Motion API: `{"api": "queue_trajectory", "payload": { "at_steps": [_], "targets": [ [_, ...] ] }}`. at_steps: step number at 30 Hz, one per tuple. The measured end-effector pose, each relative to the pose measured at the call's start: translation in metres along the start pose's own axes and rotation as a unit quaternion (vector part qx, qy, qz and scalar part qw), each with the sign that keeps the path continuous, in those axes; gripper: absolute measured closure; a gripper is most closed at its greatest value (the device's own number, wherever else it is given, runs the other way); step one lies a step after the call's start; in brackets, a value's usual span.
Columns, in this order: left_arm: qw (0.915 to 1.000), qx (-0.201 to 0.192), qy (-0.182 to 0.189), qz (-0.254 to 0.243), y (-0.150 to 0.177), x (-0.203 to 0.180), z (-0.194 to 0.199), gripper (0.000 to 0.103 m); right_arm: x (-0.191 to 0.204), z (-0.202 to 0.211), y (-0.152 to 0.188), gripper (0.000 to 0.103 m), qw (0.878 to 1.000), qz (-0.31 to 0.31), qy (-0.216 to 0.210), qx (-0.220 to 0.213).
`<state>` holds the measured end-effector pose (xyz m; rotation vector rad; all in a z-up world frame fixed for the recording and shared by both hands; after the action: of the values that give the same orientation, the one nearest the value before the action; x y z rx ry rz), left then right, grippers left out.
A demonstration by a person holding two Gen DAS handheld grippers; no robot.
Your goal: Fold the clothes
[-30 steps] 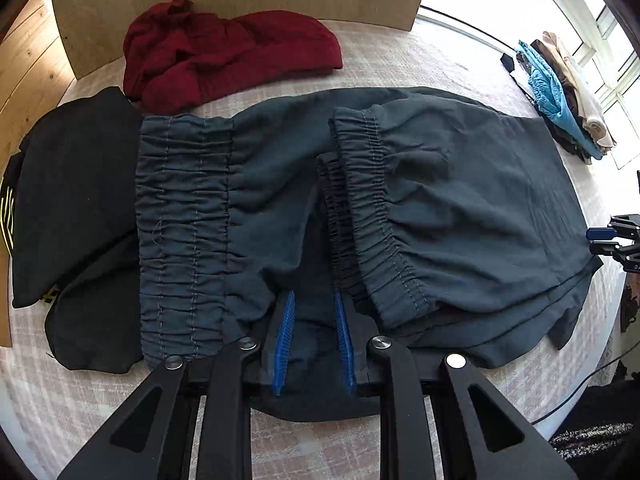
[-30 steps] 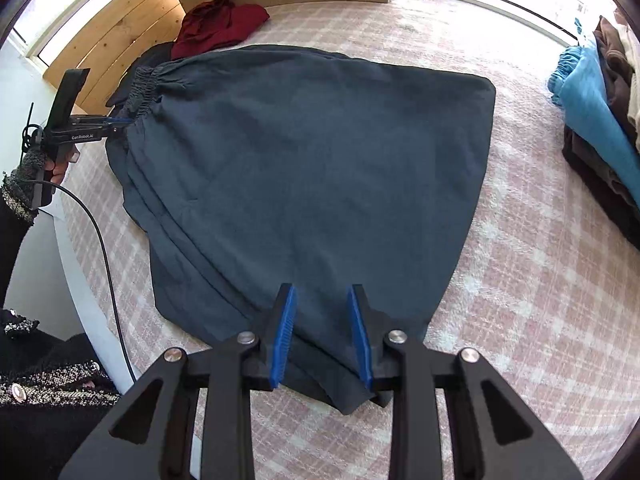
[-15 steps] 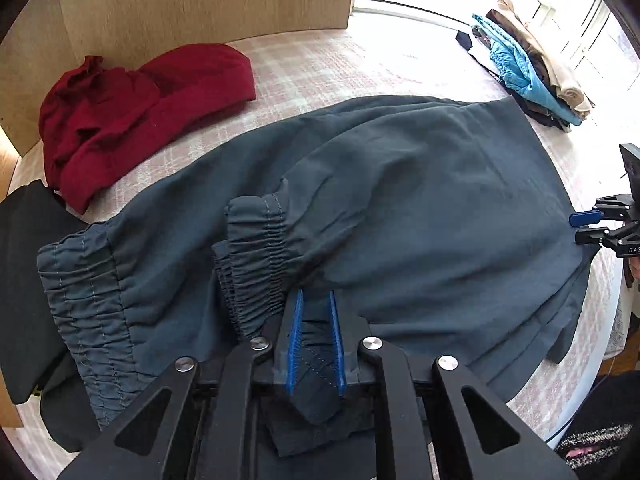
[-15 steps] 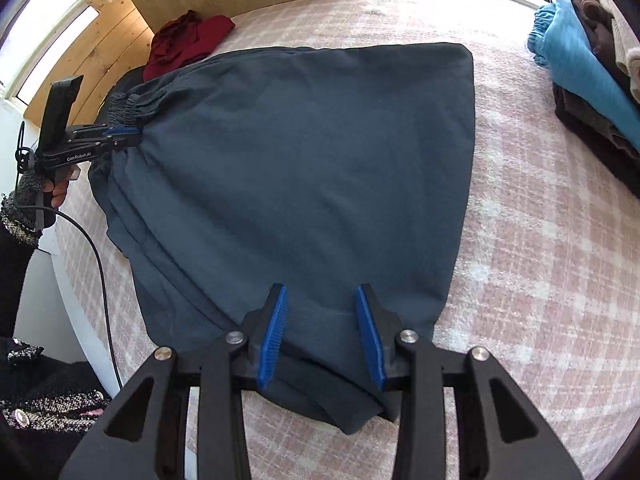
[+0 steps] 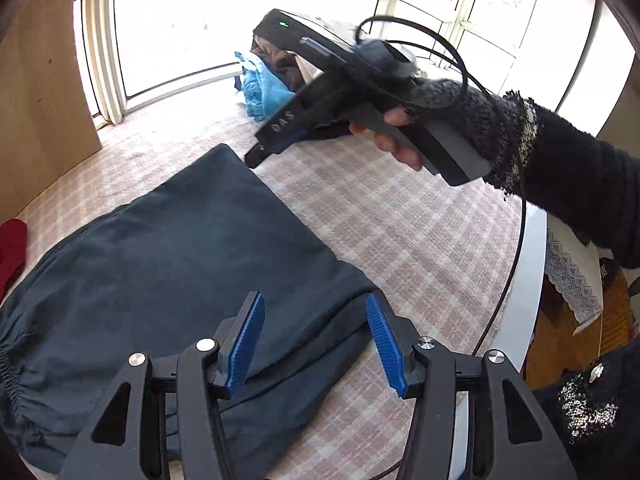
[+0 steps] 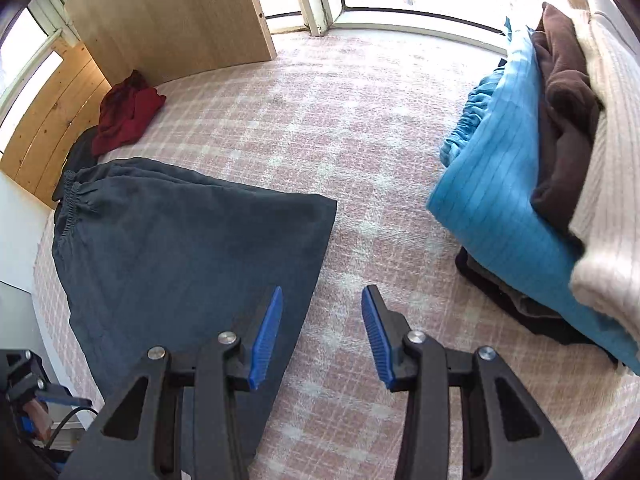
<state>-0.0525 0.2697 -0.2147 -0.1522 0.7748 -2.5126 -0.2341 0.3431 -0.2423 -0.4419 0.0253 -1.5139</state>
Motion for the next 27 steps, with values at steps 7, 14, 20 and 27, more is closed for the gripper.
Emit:
{"api": "queue_trajectory", "payload": {
  "at_steps": [7,14,20,27],
  "targets": [
    [0.9925,0.057,-0.089,-0.062,-0.005,-0.029,-0.043,0.052,-0.002,-0.008,0.000,0.062,0.999,0.012,-0.030,0.028],
    [0.9708,0.144,-0.113,-0.156,-0.006,-0.036,-0.072,0.051,-0.005,-0.010,-0.014,0.062,0.999,0.022,-0.023,0.043],
    [0.9817,0.149,-0.057,-0.103,-0.004,-0.023,-0.071,0.079,0.000,-0.031,-0.024,0.061,0.998,0.031,-0.007,0.052],
    [0.9923,0.123,-0.013,-0.009,0.003,0.004,-0.047,0.095,0.020,-0.040,-0.028,0.058,0.996,0.081,0.010,0.026]
  ]
}}
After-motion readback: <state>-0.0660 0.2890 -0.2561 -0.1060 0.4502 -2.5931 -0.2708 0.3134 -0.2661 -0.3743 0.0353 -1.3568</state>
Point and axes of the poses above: each gripper's, at about its wrist camera, not at the fingertips, and z roughly against the way its jaws point, x to its left, y to its underside, the point moved 7 cm from there along -z, roughly the way its jaws point, and after that the axes turned 8 degrees about -z, right-handed, at the moved point
